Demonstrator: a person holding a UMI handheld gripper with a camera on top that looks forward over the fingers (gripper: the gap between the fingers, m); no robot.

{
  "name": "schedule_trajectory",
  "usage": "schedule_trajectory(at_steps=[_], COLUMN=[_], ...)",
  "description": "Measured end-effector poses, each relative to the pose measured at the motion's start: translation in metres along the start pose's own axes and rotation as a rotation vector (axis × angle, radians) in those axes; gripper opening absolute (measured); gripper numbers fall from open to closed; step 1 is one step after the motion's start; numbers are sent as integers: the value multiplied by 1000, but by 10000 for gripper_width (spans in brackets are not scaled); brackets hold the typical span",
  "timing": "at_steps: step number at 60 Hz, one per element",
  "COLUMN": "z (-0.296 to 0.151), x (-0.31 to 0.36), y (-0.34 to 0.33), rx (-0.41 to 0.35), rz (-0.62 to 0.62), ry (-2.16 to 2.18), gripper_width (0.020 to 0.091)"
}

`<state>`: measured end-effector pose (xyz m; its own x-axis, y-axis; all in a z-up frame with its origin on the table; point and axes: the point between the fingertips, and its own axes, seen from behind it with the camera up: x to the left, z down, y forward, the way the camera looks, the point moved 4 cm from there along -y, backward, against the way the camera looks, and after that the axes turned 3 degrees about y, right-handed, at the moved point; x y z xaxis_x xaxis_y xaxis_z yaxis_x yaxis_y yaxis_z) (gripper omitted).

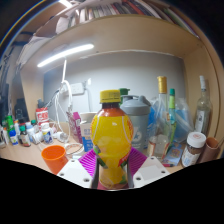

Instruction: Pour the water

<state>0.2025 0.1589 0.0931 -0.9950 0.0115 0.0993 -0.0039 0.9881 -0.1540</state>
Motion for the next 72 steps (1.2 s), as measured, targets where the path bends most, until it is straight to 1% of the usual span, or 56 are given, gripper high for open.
schedule_trajectory(at_steps=[5, 7, 12, 17, 20, 25, 26, 28, 30, 31, 33, 39, 52, 55, 62, 72], z=[11, 9, 11, 12, 13, 16, 18, 21, 22, 22, 22, 20, 5, 7, 12, 22], x=[-2, -1, -3, -5, -5, -7, -7, -7, -4, -3, -2, -1, 7, 13, 34, 47], y=[3, 3, 3, 3, 3, 3, 2, -1, -5, -8, -13, -37, -128, -153, -210, -271], rx=[12, -17, -26, -16, -12, 8, 20, 40, 46, 47, 47, 57, 24, 21, 16, 33], rz=[5, 2, -3, -4, -7, 4, 12, 19, 14, 10, 9, 16, 45, 49, 14, 52], ry=[-45, -47, -33, 6, 10, 19, 21, 26, 32, 35, 41, 46, 42, 58, 90, 69], gripper_width=[435, 448, 446, 445, 475, 556, 595, 694, 790, 827, 856, 842, 842, 840, 839, 841])
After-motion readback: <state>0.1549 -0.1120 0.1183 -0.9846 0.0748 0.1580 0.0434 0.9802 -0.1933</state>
